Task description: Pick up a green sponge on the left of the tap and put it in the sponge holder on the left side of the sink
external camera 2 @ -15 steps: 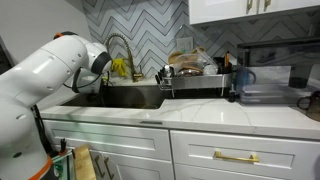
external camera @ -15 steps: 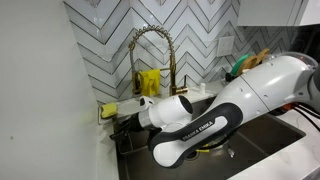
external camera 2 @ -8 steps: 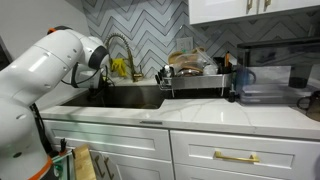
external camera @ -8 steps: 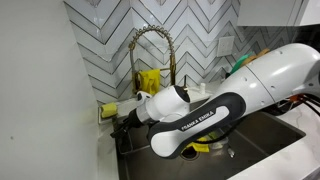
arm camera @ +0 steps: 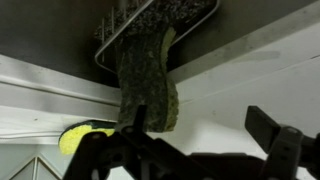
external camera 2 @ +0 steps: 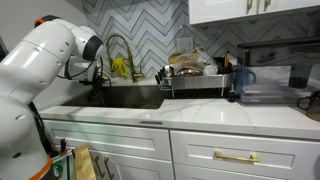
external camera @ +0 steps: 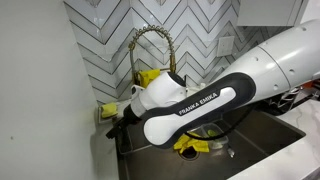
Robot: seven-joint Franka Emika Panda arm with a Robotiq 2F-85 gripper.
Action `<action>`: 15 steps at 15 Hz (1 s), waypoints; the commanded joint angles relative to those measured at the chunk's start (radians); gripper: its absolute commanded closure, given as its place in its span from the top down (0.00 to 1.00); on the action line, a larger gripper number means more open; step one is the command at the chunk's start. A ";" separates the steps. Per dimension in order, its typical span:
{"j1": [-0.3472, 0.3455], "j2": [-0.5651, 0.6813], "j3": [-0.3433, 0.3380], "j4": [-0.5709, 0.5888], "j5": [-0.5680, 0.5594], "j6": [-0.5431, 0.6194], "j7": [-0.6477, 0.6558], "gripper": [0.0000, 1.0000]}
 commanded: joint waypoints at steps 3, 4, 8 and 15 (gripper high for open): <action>-0.058 -0.130 0.070 -0.074 0.153 -0.225 0.002 1.00; -0.068 -0.149 0.079 -0.078 0.177 -0.258 -0.002 1.00; -0.090 -0.220 0.093 -0.079 0.266 -0.391 -0.012 1.00; -0.082 -0.370 0.055 -0.080 0.353 -0.590 -0.011 1.00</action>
